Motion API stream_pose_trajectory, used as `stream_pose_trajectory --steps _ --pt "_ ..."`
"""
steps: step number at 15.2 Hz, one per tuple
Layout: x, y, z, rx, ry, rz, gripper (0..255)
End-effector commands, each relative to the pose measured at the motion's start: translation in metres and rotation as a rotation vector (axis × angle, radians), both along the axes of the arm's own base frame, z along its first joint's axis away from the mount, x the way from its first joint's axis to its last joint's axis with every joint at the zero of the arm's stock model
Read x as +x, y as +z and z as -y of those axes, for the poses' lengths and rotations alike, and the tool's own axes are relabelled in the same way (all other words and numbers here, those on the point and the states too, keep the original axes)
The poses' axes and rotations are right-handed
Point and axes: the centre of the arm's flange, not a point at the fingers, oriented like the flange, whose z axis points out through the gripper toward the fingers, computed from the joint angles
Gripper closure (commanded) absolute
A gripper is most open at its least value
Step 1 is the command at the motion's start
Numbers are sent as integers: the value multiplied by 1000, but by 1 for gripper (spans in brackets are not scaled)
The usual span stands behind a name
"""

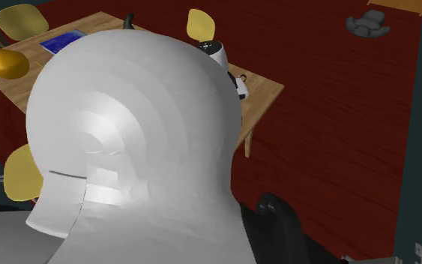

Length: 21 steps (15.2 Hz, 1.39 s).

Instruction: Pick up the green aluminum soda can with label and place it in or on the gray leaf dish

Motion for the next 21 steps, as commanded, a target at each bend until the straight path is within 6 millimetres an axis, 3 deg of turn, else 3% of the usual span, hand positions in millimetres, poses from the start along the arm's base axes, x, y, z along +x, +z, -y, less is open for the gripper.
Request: stream_pose_trajectory --steps 1,10,21 --pt "1 11 -1 0 0 0 255" --pt "1 57 -1 0 0 0 255" --pt "-143 71 -16 0 0 0 255"
